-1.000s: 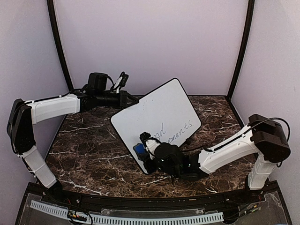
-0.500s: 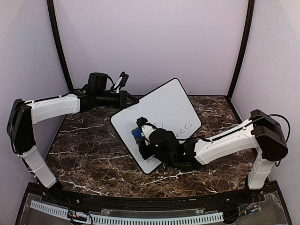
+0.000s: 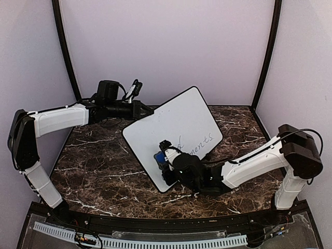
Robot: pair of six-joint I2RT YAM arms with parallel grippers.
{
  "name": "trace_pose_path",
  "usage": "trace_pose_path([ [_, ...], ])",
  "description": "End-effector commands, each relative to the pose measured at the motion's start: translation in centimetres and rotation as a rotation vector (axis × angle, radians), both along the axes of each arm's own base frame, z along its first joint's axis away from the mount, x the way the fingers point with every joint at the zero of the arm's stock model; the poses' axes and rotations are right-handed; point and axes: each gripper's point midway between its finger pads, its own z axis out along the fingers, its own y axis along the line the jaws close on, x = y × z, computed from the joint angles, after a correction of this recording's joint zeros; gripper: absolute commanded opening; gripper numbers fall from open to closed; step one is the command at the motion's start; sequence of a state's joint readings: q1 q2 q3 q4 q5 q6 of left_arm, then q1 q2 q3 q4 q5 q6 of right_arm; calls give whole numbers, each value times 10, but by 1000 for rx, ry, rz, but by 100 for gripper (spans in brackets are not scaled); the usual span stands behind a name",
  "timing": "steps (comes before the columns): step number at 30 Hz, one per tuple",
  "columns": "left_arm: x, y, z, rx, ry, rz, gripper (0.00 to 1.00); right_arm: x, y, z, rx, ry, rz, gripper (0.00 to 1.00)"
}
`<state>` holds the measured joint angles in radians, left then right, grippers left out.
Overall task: Erase the whiteboard
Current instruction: Erase the whiteboard at the center of the board.
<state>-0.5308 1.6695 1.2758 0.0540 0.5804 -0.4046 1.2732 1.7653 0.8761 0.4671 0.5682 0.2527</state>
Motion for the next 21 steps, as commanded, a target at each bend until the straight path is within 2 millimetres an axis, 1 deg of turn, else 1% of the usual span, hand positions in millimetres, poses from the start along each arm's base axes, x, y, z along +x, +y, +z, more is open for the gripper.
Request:
trace_pose_path([
  [1, -26, -14, -7, 17, 25, -82, 0, -2, -7, -16, -61, 17, -9, 24],
  [4, -26, -14, -8, 17, 26, -82, 0, 3, 10, 2, -46, -25, 11, 24],
  [5, -26, -15, -8, 18, 26, -82, 0, 5, 21, 13, -27, -41, 20, 24],
  [6, -26, -14, -9, 20, 26, -81, 0, 6, 26, 16, -28, -48, 27, 24],
  [7, -26, -14, -8, 21, 25, -80, 0, 8, 37, 28, -6, -59, 35, 24],
  [8, -26, -14, -8, 22, 24, -80, 0, 10, 45, 36, 6, -65, 41, 24],
  [11, -25, -14, -9, 27, 21, -77, 0, 10, 66, 49, 16, -78, 61, 24],
  [13, -25, -14, -8, 28, 19, -76, 0, 9, 74, 51, 14, -79, 68, 24],
  [16, -25, -14, -8, 27, 19, -79, 0, 7, 78, 42, -8, -64, 67, 24],
  [18, -25, -14, -8, 27, 19, -79, 0, 5, 73, 33, -22, -46, 55, 24],
  [21, -25, -14, -8, 25, 19, -80, 0, -1, 62, 15, -45, -3, 42, 24],
])
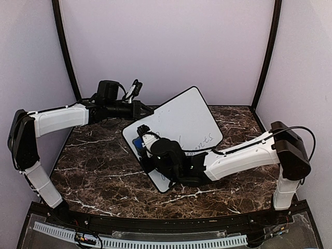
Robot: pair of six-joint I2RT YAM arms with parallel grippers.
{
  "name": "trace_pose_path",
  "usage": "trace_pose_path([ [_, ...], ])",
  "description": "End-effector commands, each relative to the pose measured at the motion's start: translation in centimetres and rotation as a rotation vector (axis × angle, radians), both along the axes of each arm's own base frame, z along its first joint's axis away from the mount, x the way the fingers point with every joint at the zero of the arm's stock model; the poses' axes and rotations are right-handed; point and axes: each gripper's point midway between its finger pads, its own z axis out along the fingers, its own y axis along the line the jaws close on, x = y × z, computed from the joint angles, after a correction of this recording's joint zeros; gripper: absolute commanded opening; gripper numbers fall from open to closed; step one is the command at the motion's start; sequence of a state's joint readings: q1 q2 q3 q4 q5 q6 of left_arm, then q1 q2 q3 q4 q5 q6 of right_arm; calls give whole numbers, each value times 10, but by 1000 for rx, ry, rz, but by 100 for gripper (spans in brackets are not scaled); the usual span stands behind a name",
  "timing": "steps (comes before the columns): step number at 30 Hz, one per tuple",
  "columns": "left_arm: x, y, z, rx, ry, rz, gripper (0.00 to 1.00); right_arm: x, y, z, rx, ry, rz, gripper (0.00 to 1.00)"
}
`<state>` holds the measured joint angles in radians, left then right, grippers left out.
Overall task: Erase the whiteboard
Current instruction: Erase the whiteboard at the center of the board.
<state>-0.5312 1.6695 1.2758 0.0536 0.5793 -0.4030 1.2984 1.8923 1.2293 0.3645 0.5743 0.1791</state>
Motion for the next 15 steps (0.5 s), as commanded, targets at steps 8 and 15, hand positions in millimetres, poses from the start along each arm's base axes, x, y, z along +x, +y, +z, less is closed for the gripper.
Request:
trace_pose_path([
  [8, -25, -15, -10, 23, 29, -82, 0, -43, -38, -81, -180, 139, -2, 24],
  [15, -25, -14, -10, 26, 26, -78, 0, -43, -53, -87, -196, 150, -38, 24],
])
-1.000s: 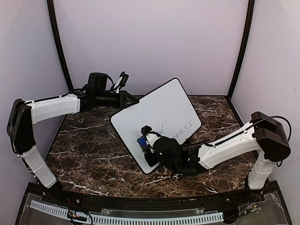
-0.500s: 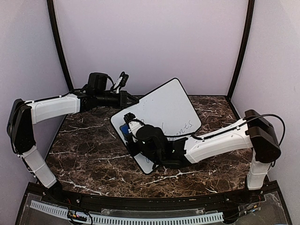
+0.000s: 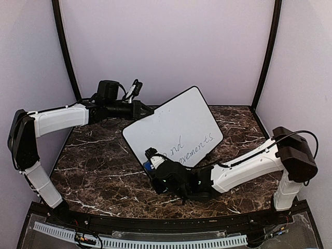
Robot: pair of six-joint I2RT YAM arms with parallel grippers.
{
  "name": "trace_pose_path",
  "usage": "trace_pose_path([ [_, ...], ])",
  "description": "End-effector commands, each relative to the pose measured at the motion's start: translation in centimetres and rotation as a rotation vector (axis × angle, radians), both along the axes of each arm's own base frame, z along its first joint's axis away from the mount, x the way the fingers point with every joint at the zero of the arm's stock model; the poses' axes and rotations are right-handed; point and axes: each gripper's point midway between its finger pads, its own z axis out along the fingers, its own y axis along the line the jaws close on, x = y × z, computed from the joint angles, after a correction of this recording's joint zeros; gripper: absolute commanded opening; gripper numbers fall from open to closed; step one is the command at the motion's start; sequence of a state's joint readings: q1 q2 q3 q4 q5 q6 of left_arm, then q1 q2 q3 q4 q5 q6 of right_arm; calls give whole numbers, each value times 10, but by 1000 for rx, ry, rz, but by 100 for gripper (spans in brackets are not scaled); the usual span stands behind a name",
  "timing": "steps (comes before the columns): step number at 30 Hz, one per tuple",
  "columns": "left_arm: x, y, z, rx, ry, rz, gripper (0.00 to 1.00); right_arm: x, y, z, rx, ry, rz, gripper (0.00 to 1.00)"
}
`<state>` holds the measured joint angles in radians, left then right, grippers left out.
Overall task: Erase the whiteboard
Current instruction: Erase the whiteboard at the center of the board.
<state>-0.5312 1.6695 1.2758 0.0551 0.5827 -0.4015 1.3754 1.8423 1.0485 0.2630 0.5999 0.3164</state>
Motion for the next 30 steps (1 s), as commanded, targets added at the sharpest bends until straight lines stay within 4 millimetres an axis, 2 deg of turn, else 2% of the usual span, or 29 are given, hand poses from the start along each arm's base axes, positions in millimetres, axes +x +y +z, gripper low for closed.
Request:
trace_pose_path([
  [1, -25, -14, -10, 27, 29, -75, 0, 3, -17, -15, -71, 9, -38, 24],
  [6, -25, -15, -11, 24, 32, -79, 0, 19, -3, 12, -52, -72, -39, 24],
  [12, -26, -15, -11, 23, 33, -83, 0, 51, 26, 51, -6, -163, -29, 24],
  [18, -26, -15, -9, 25, 27, -81, 0, 75, 46, 67, 24, -188, -23, 24],
  [21, -26, -15, -8, 25, 23, -81, 0, 78, 43, 66, 32, -179, -32, 24],
  [24, -26, -15, -7, 23, 22, -84, 0, 76, 30, 58, 21, -159, -42, 24],
  [30, -27, -16, -8, 20, 30, -89, 0, 73, -20, 22, -23, -90, -98, 24],
])
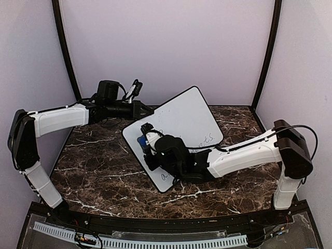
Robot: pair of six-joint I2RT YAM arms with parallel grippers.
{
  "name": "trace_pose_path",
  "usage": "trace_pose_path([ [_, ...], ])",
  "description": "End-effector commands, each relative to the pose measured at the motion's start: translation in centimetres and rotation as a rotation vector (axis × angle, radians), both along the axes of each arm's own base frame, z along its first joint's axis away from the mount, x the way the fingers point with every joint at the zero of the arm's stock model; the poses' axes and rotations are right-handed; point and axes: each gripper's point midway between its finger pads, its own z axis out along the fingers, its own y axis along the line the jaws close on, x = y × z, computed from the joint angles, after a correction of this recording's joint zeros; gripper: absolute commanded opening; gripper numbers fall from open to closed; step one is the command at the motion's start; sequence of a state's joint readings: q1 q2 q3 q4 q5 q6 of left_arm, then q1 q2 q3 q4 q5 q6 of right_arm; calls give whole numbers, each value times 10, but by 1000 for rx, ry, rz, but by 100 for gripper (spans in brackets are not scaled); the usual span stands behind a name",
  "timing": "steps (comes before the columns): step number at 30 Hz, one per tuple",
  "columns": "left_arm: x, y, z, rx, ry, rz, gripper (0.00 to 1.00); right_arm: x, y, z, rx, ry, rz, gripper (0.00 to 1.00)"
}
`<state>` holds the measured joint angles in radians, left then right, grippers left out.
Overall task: Erase the whiteboard
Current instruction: Erase the whiteboard at the center of the board.
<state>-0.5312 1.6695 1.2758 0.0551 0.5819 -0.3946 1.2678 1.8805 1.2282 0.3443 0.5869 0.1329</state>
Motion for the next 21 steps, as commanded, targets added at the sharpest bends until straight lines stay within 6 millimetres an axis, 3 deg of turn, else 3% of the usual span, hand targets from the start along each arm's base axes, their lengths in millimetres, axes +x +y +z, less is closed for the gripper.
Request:
trace_pose_path([
  [1, -27, -16, -9, 18, 39, -86, 0, 12, -52, -56, -107, 85, -85, 24],
  [4, -28, -16, -10, 18, 42, -87, 0, 11, -76, -72, -118, 109, -106, 24],
  [8, -29, -18, -11, 22, 40, -89, 0, 16, -92, -78, -107, 117, -125, 24],
  [21, -30, -20, -9, 28, 24, -92, 0, 61, -110, -49, -24, 100, -185, 24],
])
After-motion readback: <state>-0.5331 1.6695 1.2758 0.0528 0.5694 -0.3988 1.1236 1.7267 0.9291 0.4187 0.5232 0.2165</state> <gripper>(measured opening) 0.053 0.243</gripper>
